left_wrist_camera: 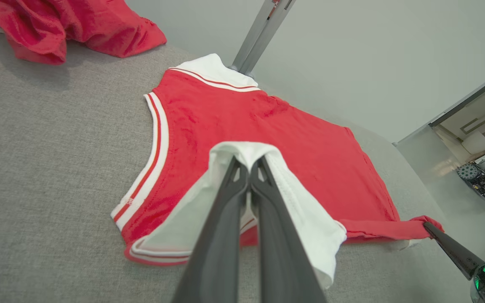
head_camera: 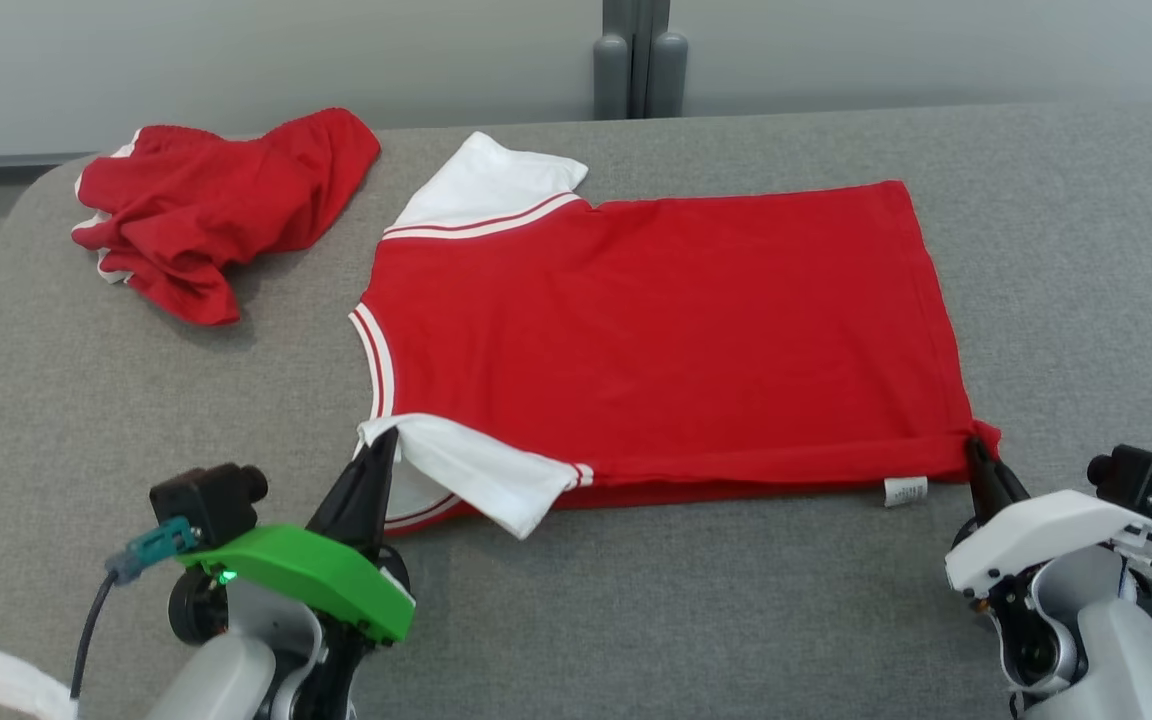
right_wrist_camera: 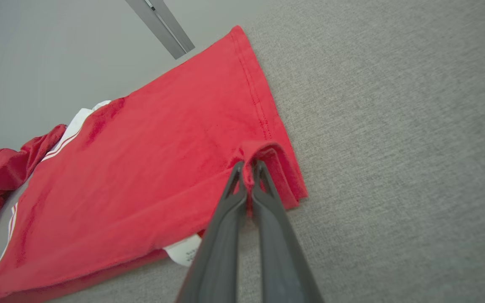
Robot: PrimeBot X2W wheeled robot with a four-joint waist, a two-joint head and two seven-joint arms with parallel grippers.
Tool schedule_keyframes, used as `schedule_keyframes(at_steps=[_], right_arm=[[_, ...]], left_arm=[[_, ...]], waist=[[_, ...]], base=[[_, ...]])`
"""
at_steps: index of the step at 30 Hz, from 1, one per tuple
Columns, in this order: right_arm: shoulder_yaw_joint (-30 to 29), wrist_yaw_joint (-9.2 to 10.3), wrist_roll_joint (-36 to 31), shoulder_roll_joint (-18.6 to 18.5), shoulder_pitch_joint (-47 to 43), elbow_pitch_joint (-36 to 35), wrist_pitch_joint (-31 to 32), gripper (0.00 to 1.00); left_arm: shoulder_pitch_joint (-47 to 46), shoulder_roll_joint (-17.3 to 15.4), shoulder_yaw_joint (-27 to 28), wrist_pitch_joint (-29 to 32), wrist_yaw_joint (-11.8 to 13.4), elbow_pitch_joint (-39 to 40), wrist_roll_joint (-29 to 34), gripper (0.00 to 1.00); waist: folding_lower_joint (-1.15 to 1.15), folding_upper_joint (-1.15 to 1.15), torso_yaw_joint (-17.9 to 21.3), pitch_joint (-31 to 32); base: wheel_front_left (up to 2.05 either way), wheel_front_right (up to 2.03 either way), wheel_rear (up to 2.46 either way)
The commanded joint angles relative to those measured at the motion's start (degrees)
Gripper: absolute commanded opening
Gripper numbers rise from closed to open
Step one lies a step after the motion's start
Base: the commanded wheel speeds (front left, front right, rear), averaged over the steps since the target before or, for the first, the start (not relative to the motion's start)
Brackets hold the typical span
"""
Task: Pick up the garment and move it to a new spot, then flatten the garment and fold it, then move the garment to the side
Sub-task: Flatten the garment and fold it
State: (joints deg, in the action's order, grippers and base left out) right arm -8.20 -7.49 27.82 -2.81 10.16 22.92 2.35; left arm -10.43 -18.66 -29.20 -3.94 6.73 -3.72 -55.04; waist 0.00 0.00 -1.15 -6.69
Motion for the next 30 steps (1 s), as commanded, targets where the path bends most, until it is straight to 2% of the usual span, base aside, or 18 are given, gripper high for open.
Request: schedule_keyframes(at_steps=[1,9,16,17,18,19,20,26,30], right_arm=[[-0.8,0.00,-0.4,-0.2,2.4,1.3,0.9,0.00],[-2.4,0.00,-5.3,-0.2,11.5,5.4,4.8,0.00],[-4.1,0.00,-10.6,-0.2,16.5,8.4,7.8,0.00],[-4.3,0.00,-11.1,-0.2,17.0,8.9,8.1,0.19],[-4.6,0.00,-11.5,-0.2,17.7,9.5,8.1,0.43],[-4.6,0.00,-11.9,-0.2,18.3,10.0,8.3,0.78],[-4.9,0.00,-12.5,-0.2,19.1,10.6,7.9,1.00],[-3.8,0.00,-12.0,-0.2,22.2,13.4,5.8,1.00],[-3.4,0.00,-12.5,-0.2,22.1,13.3,3.9,1.00]], left_arm=[[-3.0,0.1,-0.2,1.2,-0.3,-1.9,0.7,0.00],[-14.5,1.3,-1.5,5.7,-1.6,-11.1,1.7,0.00],[-22.1,3.5,-2.1,5.1,-3.2,-20.4,3.1,0.00],[-22.8,3.8,-2.0,4.8,-3.2,-21.6,3.3,0.00],[-23.4,4.2,-1.9,4.4,-3.4,-23.0,3.3,0.19],[-24.0,4.5,-1.9,4.0,-3.6,-24.1,3.4,0.36],[-24.7,4.7,-1.9,3.1,-3.8,-25.4,3.9,1.00],[-26.8,6.2,-1.5,-0.7,-5.3,-30.5,4.0,1.00],[-26.2,5.6,-1.3,-2.4,-6.3,-31.2,4.0,1.00]], waist=[[0.00,0.00,-0.1,-1.4],[0.00,0.00,0.2,-3.4],[0.00,0.00,0.5,-4.7],[0.00,0.00,0.6,-4.8],[0.00,0.00,0.7,-5.0],[0.00,0.00,0.8,-5.1],[0.00,0.00,0.9,-5.2],[0.00,0.00,1.3,-5.0],[0.00,0.00,1.1,-4.0]], base=[[0.00,0.00,0.00],[0.00,0.00,0.00],[0.00,0.00,0.00],[0.00,0.00,0.00],[0.00,0.00,0.00],[0.00,0.00,0.00],[0.00,0.00,0.00],[0.00,0.00,0.00],[0.00,0.00,0.00]])
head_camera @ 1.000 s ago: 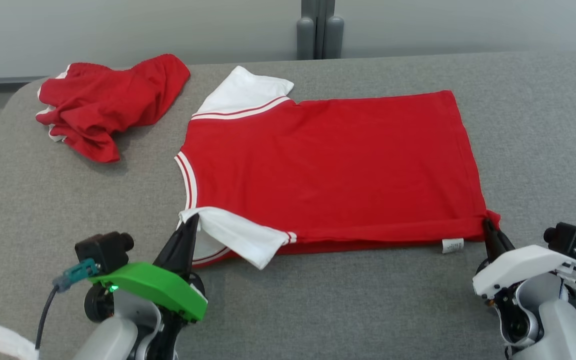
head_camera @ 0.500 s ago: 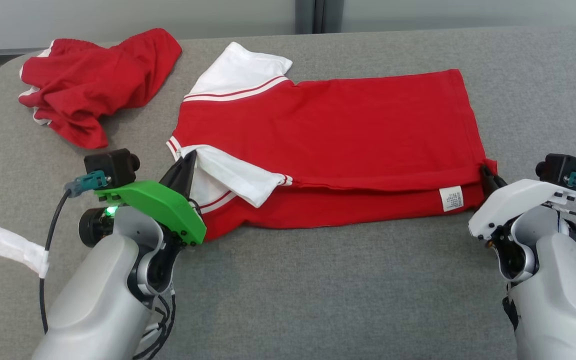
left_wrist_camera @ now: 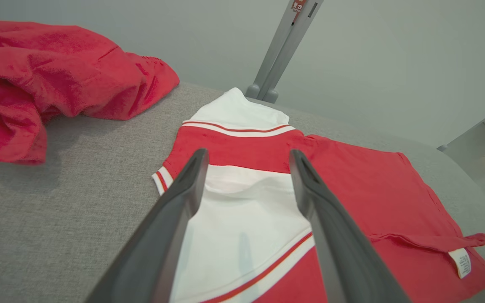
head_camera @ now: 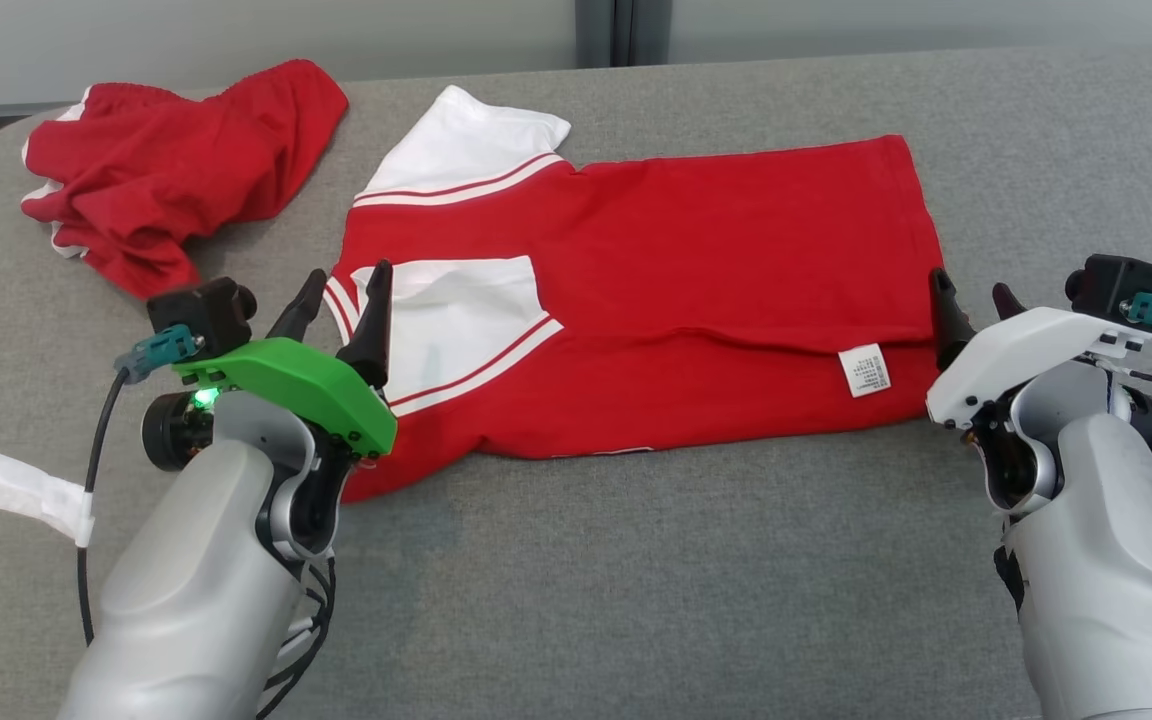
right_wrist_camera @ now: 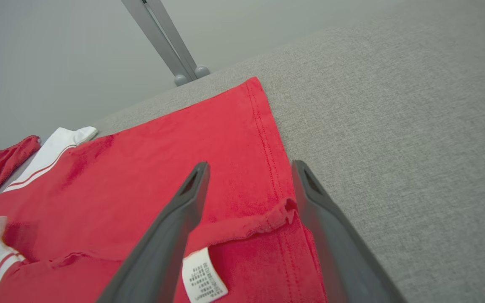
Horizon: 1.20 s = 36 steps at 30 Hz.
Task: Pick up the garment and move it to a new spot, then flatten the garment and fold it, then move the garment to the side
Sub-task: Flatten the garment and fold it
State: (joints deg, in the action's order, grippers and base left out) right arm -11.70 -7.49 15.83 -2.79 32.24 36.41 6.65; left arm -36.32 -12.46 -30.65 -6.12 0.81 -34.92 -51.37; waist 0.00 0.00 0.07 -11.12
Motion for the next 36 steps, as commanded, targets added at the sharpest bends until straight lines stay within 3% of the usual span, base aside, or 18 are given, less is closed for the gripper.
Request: schedule_keyframes(at_steps=[1,7,15,22,30,31,32,33,34,35,36], right_arm=[[0.1,0.00,-1.2,-0.2,-0.6,-0.8,-0.9,1.00],[-1.0,0.00,-6.3,-0.2,-4.6,-6.7,-1.1,1.00],[-0.2,0.00,-8.5,-0.2,-13.5,-18.8,4.6,1.00],[1.1,0.00,-7.1,-0.2,-18.4,-25.3,9.2,1.00],[2.6,0.00,-8.0,-0.2,-17.9,-27.0,11.3,1.00],[2.7,0.00,-8.1,-0.2,-17.7,-26.9,11.4,1.00],[2.8,0.00,-8.2,-0.2,-17.5,-26.7,11.5,1.00],[2.9,0.00,-8.3,-0.2,-17.3,-26.4,11.7,1.00],[2.9,0.00,-8.5,-0.2,-17.1,-26.1,11.8,1.00],[2.9,0.00,-8.7,-0.2,-17.0,-25.7,12.0,1.00],[2.9,0.00,-8.9,-0.2,-16.9,-25.2,12.1,1.00]], left_arm=[[0.3,-0.9,0.2,-0.5,-0.4,0.2,0.4,1.00],[4.6,-3.6,-0.3,0.7,-0.1,3.5,0.2,1.00],[14.2,-7.3,-1.9,8.4,4.1,10.6,-2.0,1.00],[19.1,-7.0,-0.9,12.4,8.5,12.8,-5.3,1.00],[16.8,-5.5,0.4,12.3,9.2,9.5,-7.0,1.00],[16.5,-5.3,0.3,12.5,9.2,8.8,-7.1,0.93],[16.3,-5.2,0.3,12.6,9.1,8.1,-7.2,0.79],[15.9,-5.1,0.3,12.5,8.9,7.5,-7.2,0.48],[15.7,-4.9,0.3,12.4,8.7,7.1,-7.2,0.40],[15.5,-4.5,0.2,12.2,8.4,6.7,-7.3,0.17],[15.4,-4.2,0.1,12.2,8.1,6.4,-7.3,0.00]], waist=[[0.00,0.00,-0.3,0.9],[0.00,0.00,-1.2,3.7],[0.00,0.00,-1.9,6.6],[0.00,0.00,-0.7,5.4],[0.00,0.00,1.8,1.1],[0.00,0.00,2.0,0.7],[0.00,0.00,2.2,0.3],[0.00,0.00,2.4,0.0],[0.00,0.00,2.5,-0.3],[0.00,0.00,2.5,-0.6],[0.00,0.00,2.5,-0.7]], base=[[0.00,0.00,0.00],[0.00,0.00,0.00],[0.00,0.00,0.00],[0.00,0.00,0.00],[0.00,0.00,0.00],[0.00,0.00,0.00],[0.00,0.00,0.00],[0.00,0.00,0.00],[0.00,0.00,0.00],[0.00,0.00,0.00],[0.00,0.00,0.00]])
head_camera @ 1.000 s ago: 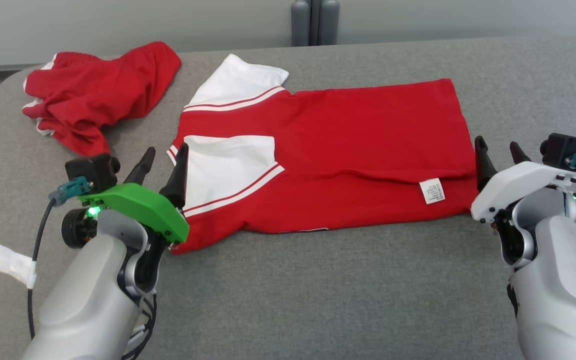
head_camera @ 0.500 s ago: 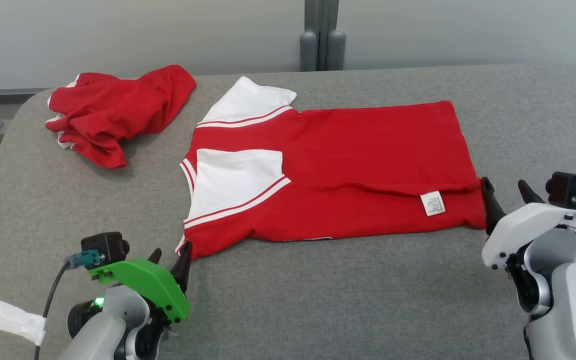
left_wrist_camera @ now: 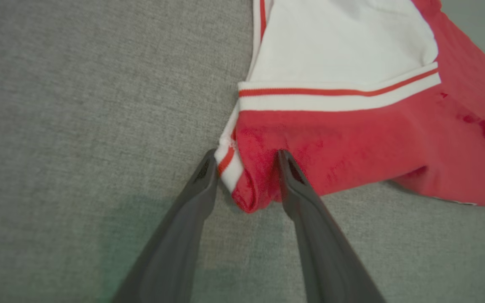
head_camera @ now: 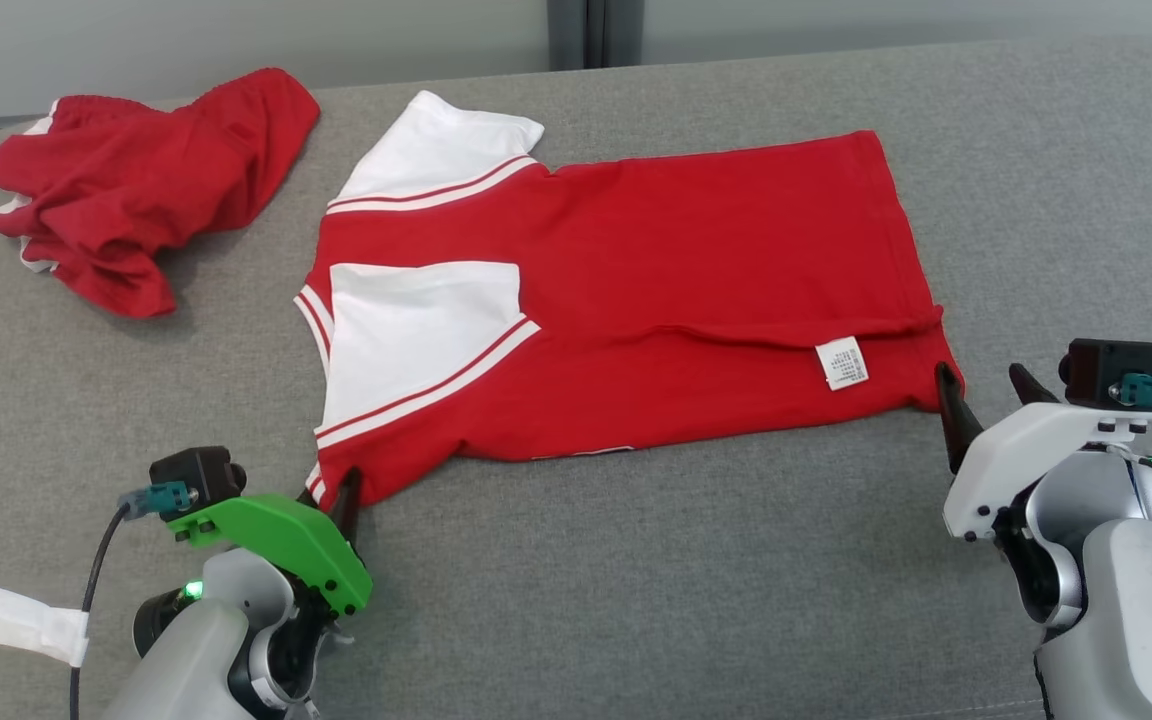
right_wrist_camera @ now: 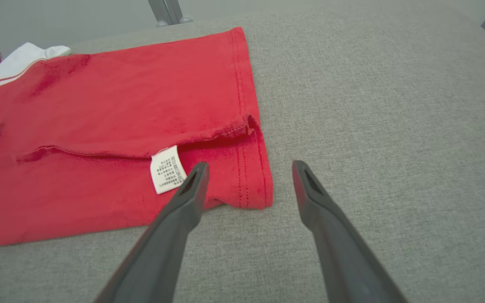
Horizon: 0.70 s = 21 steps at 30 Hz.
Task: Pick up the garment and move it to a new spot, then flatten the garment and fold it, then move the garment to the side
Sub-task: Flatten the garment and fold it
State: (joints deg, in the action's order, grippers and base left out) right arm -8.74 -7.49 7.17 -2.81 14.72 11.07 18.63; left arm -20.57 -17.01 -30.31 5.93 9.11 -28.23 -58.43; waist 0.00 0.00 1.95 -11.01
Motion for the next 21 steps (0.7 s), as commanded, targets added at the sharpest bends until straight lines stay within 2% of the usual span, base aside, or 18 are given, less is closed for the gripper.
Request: schedule_keyframes(at_steps=[1,9,16,17,18,19,20,21], right_arm=[[0.0,0.00,-0.6,-0.2,0.8,0.9,0.3,1.00],[-1.7,0.00,0.4,-0.2,3.5,7.9,0.4,1.00],[-3.7,0.00,0.4,-0.2,8.6,18.2,2.0,1.00],[-3.8,0.00,0.2,-0.2,9.0,19.4,2.5,0.82],[-4.0,0.00,0.2,-0.2,9.3,20.5,2.9,0.44],[-4.1,0.00,0.2,-0.2,9.6,21.5,3.1,0.30],[-4.1,0.00,0.5,-0.2,10.0,22.0,3.0,0.05],[-4.2,0.00,1.1,-0.2,10.5,22.1,2.8,0.00]], left_arm=[[-0.5,0.5,-0.2,-0.4,-0.6,-0.6,-0.2,0.00],[-2.0,0.2,0.7,-3.9,-1.6,1.3,0.8,0.00],[-2.5,0.0,0.3,-4.8,-1.5,4.5,1.6,0.00],[-2.5,0.1,0.3,-5.0,-1.5,4.7,1.7,0.00],[-2.5,0.1,0.3,-5.1,-1.5,5.0,1.7,0.00],[-2.6,0.2,0.2,-5.3,-1.5,5.3,1.9,0.00],[-2.7,0.1,0.2,-5.5,-1.5,5.6,2.0,0.00],[-2.8,0.0,0.2,-5.6,-1.5,6.0,2.1,0.00]], waist=[[0.00,0.00,0.6,-1.0],[0.00,0.00,-1.2,-1.8],[0.00,0.00,-3.3,-2.3],[0.00,0.00,-3.4,-2.3],[0.00,0.00,-3.6,-2.2],[0.00,0.00,-3.8,-2.0],[0.00,0.00,-3.9,-1.8],[0.00,0.00,-3.9,-1.5]], base=[[0.00,0.00,0.00],[0.00,0.00,0.00],[0.00,0.00,0.00],[0.00,0.00,0.00],[0.00,0.00,0.00],[0.00,0.00,0.00],[0.00,0.00,0.00],[0.00,0.00,0.00]])
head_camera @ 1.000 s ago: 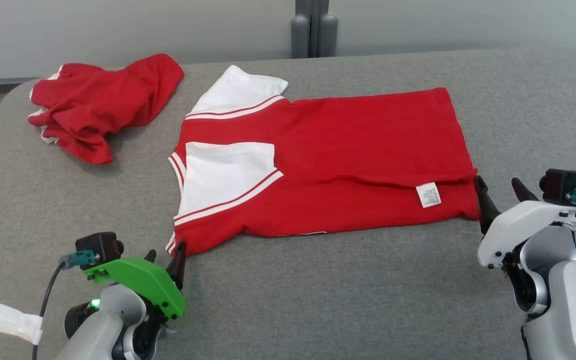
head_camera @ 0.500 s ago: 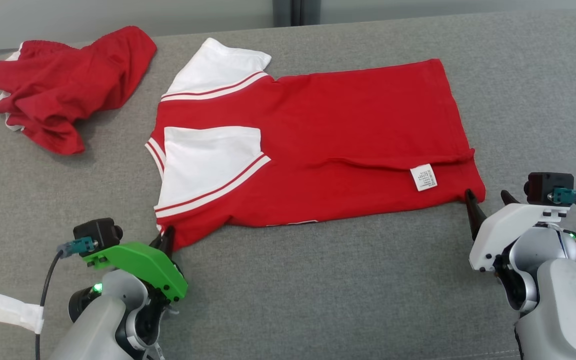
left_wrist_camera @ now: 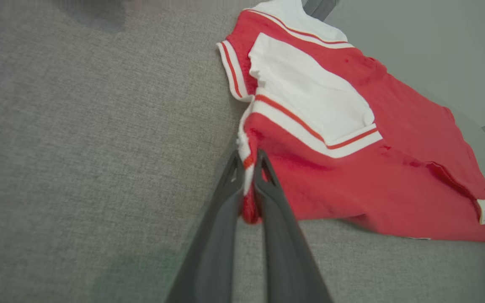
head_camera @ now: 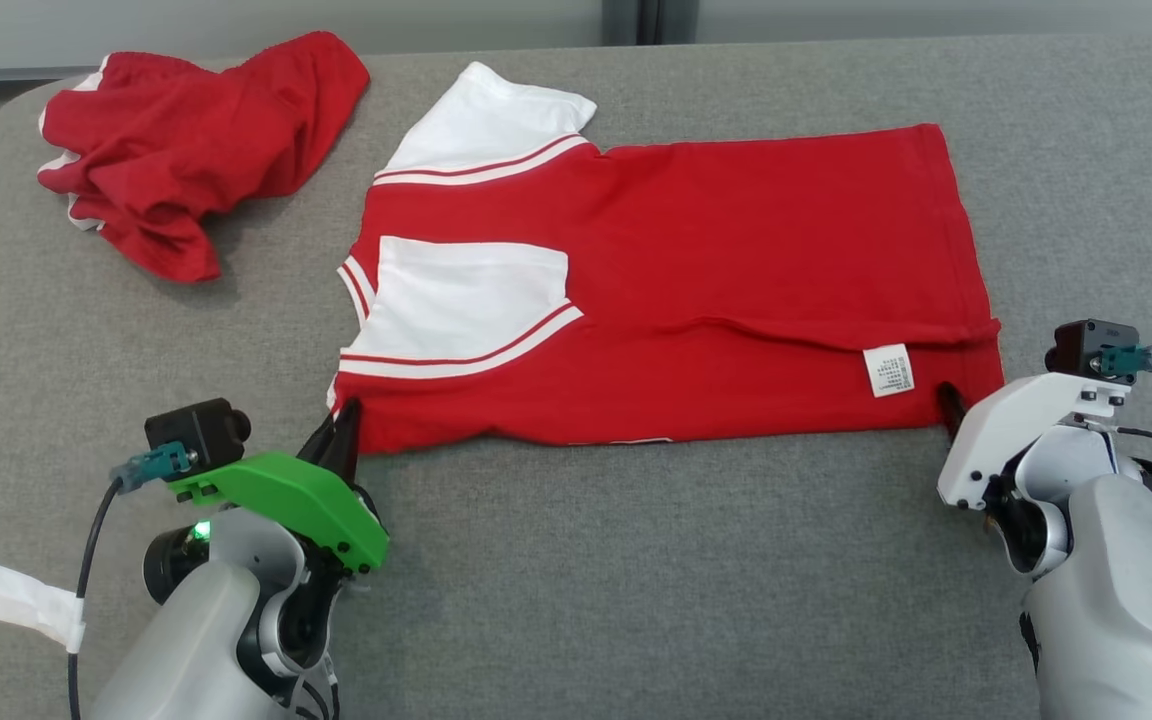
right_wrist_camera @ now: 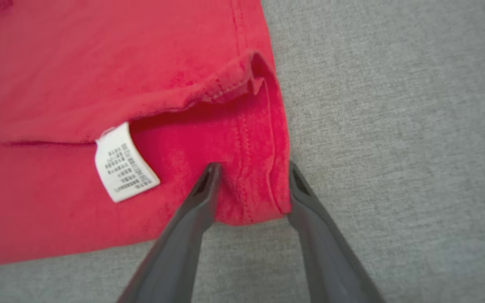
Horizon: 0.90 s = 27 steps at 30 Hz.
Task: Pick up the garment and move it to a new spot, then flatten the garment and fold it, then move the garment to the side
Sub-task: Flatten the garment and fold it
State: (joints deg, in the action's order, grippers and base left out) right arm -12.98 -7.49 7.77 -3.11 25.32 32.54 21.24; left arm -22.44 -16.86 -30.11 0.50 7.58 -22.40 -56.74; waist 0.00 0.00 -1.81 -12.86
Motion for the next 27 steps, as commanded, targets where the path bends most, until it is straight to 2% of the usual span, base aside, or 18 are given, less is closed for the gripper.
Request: schedule_keyframes(at_steps=[1,4,9,17,27], right_arm=[[0.0,0.00,1.2,0.1,0.5,0.6,0.0,0.00],[0.0,0.00,2.8,-0.7,1.4,-0.5,-0.3,0.00],[-1.0,0.01,7.1,-2.1,1.4,-3.8,2.6,0.00],[-0.4,0.05,9.9,-4.5,-5.5,-11.7,7.9,0.00],[-1.6,0.05,12.7,-2.2,-17.6,-21.8,9.4,0.00]], left_arm=[[-1.0,-0.3,0.1,-0.5,0.0,0.7,0.5,0.00],[-1.2,-1.0,0.3,-0.9,0.1,2.1,1.0,0.00],[-0.5,-2.4,0.8,-1.1,0.7,6.3,1.4,0.00],[7.0,-6.0,-0.2,1.0,3.5,15.6,1.4,0.00],[20.0,-7.2,-0.2,0.4,7.8,23.0,-1.5,0.00]], waist=[[0.00,0.00,-0.1,0.6],[0.00,0.00,0.1,1.5],[0.00,0.00,0.8,3.1],[0.00,0.00,1.5,4.4],[0.00,0.00,2.8,3.7]], base=[[0.00,0.00,0.00],[0.00,0.00,0.00],[0.00,0.00,0.00],[0.00,0.00,0.00],[0.00,0.00,0.00]])
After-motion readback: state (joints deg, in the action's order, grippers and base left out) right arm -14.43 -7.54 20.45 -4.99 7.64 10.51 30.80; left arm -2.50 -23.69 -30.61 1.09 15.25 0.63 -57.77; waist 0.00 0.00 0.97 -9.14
